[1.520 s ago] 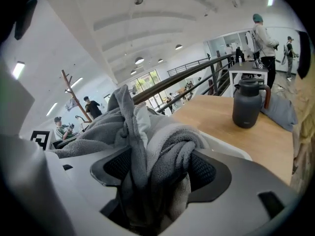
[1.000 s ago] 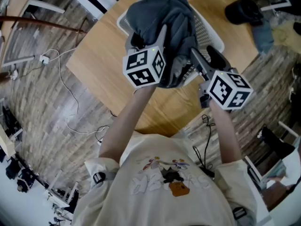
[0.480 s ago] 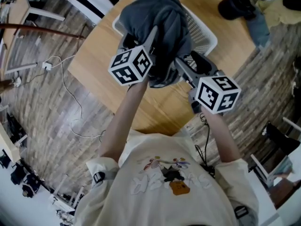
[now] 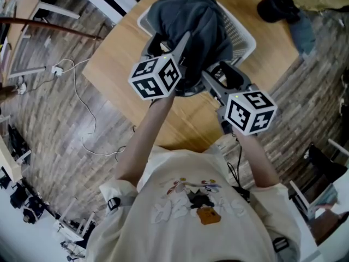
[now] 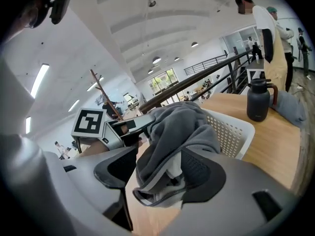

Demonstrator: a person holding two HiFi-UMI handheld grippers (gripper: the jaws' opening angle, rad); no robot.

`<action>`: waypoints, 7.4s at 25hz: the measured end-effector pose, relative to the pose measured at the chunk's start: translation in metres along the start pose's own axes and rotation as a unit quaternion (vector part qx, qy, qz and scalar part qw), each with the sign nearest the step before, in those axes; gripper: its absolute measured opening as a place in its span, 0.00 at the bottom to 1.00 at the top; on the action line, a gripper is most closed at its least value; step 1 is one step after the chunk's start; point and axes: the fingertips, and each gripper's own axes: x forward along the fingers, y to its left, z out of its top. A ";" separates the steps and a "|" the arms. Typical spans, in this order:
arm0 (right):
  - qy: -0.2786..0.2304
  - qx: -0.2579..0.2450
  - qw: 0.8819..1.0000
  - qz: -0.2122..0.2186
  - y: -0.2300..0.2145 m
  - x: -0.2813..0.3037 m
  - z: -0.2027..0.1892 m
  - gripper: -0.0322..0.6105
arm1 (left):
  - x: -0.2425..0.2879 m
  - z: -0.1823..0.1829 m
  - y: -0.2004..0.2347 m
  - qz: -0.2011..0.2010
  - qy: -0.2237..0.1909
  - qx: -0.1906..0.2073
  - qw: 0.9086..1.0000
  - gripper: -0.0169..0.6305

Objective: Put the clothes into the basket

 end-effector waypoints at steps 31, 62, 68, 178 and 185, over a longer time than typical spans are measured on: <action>0.000 -0.219 0.975 -0.039 0.060 -0.033 -0.082 0.48 | -0.117 -0.031 -0.037 -0.057 -0.005 0.114 0.992 0.44; 0.144 -0.483 0.863 -0.023 0.079 0.044 -0.145 0.29 | -0.182 -0.106 0.015 -0.021 0.071 0.084 0.994 0.03; 0.134 -0.480 0.866 -0.047 0.072 0.056 -0.145 0.14 | -0.189 -0.115 0.026 -0.017 0.075 0.070 0.995 0.03; -0.064 -0.169 0.975 -0.130 0.096 -0.072 -0.087 0.11 | -0.231 -0.105 -0.035 -0.156 0.091 0.068 0.981 0.03; -0.115 -0.152 0.968 -0.163 0.129 -0.114 -0.107 0.11 | -0.265 -0.108 -0.047 -0.190 0.095 0.082 0.974 0.03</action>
